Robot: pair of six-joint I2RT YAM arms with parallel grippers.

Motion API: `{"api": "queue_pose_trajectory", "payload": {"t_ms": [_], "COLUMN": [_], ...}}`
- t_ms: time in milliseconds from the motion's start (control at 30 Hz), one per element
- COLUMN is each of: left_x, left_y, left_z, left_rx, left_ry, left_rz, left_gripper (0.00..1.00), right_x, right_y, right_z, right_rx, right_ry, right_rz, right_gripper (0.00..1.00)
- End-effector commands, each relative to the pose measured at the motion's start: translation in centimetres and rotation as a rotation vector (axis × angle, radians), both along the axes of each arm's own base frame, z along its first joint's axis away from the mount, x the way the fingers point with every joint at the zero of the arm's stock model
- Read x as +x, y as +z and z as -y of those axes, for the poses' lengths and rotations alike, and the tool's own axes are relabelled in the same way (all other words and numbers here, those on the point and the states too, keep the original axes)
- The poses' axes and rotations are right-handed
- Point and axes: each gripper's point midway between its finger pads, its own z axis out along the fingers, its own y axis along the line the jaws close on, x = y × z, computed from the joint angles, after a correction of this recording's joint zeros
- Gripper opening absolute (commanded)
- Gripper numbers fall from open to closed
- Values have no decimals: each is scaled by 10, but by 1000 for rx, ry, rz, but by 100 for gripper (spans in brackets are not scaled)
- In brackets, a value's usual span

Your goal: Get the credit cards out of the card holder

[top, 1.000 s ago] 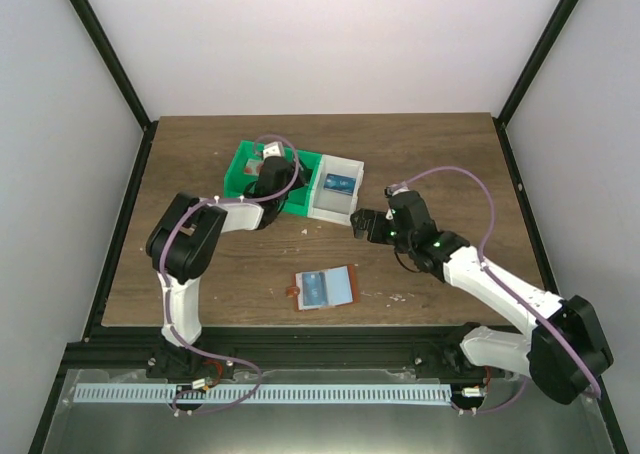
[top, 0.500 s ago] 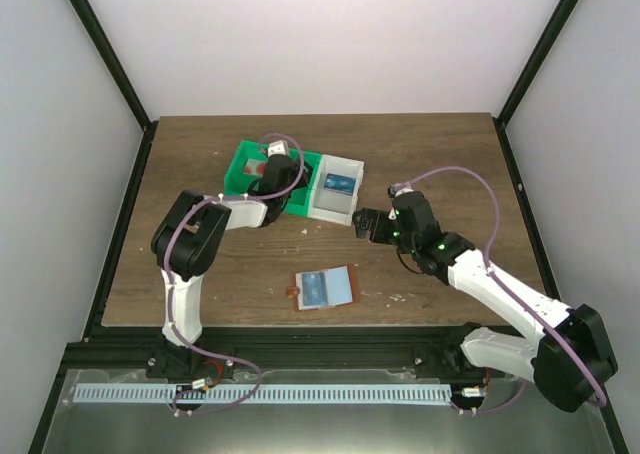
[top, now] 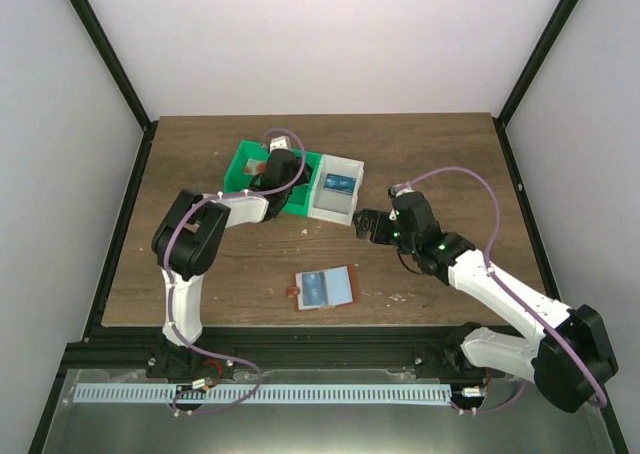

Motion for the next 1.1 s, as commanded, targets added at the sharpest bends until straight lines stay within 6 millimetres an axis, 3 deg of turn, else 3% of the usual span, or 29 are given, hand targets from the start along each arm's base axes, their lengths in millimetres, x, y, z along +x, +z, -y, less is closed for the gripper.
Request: {"api": "queue_pose_trajectory", "payload": {"t_ms": [0,300,633,800,1000,1067], "left_x": [2,0,-16,-49,-118,-145], "left_y": [22,54,57,67,75,64], "left_z": [1,-9,-16,5,17,13], "left_rx": [1,57,90,43,-42,-59], "left_ry": [9,31,33,-162,-390,-434], "left_rz": [17,45,-67,-110,-159,-202], "left_gripper": [35,37,50,49,50,50], "right_x": [3,0,-14,-24,-48,-54], "right_y": [23,22,10,10,-2,-5], "right_z": [-6,-7,-8,-12,-22,-24], "right_rx": [36,46,53,93,163,178], "right_ry": [7,16,61,95,171,187], "right_rz": [43,33,-1,-22,-111,-133], "right_gripper": [100,100,100,100,92,89]}}
